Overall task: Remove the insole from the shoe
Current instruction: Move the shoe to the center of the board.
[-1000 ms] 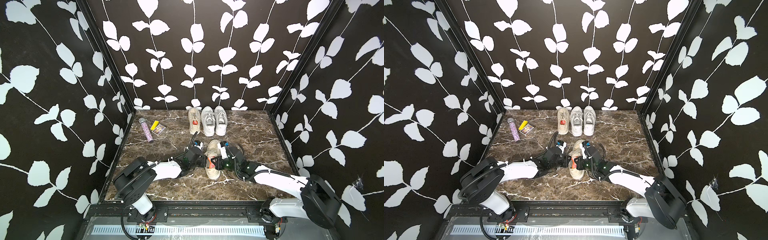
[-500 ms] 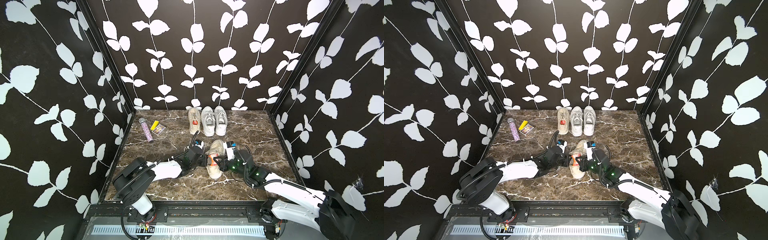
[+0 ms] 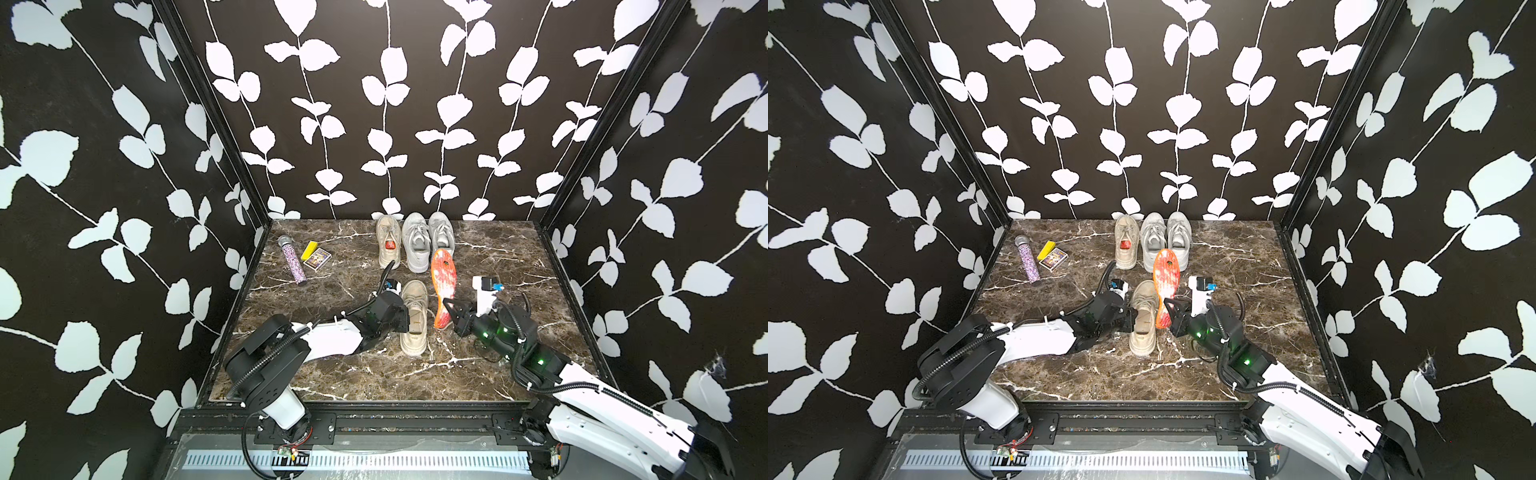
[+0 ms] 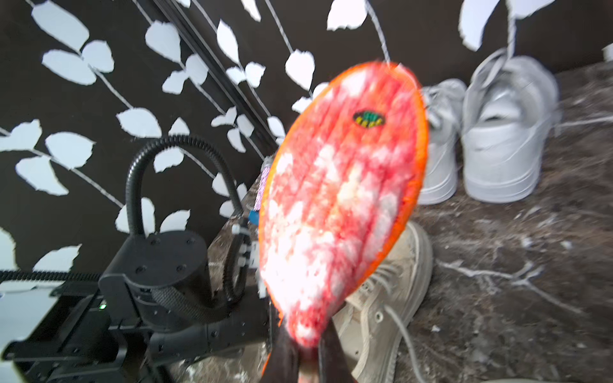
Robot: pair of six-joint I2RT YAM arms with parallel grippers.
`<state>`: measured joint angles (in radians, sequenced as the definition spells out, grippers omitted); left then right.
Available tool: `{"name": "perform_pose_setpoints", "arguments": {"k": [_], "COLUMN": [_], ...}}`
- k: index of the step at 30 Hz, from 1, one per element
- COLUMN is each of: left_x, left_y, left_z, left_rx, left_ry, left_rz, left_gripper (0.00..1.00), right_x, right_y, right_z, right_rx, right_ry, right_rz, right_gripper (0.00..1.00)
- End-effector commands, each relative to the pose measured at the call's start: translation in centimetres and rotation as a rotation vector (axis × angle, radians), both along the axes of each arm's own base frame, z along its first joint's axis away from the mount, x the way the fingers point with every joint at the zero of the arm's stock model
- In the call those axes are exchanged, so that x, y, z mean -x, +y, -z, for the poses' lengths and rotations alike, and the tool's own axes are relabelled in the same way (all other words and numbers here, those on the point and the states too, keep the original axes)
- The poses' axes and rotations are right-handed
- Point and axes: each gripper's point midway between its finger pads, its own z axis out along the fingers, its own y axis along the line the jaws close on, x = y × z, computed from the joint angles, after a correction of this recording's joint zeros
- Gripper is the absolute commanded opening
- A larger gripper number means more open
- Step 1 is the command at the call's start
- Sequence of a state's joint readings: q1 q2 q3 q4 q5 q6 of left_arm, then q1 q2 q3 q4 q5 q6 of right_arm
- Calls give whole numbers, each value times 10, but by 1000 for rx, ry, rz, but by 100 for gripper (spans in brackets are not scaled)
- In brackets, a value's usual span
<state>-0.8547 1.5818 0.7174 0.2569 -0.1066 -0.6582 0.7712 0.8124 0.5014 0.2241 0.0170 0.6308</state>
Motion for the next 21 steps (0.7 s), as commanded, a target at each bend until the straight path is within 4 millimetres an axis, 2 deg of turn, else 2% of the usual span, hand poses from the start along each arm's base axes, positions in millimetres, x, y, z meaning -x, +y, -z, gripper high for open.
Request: {"name": "perform_pose_setpoints", "arguments": {"k": [1,5,8,13,17,19,21], "left_x": [-1,-1,-1,2,15,23,27], "left_y": [13,18,34,83,119,140,171], "left_z": [-2,-8,-14,-19,-25,-24,-25], "left_rx": [-37,-59,-55,-131,-271,-370,-445], "left_ry": [-10,-23,-23,-17,-7,14,27], "left_rz": [-29,-29,-41,-96,-119,-141,-204], "left_gripper": [0,0,0,0,0,0,0], "right_x": [-7,-9,-12,-17,-21,-23,-24], "right_y": [-9,-10,-16,-19,-18,-17,-15], "right_z": [2,9,16,28,36,40,43], "right_rx": [33,68,121,169,196,204,213], "right_ry": [-21,-4,22,46,69,77,86], "right_rz": [59,67,101,123,136,139,138], "right_gripper": [0,0,0,0,0,0,0]}}
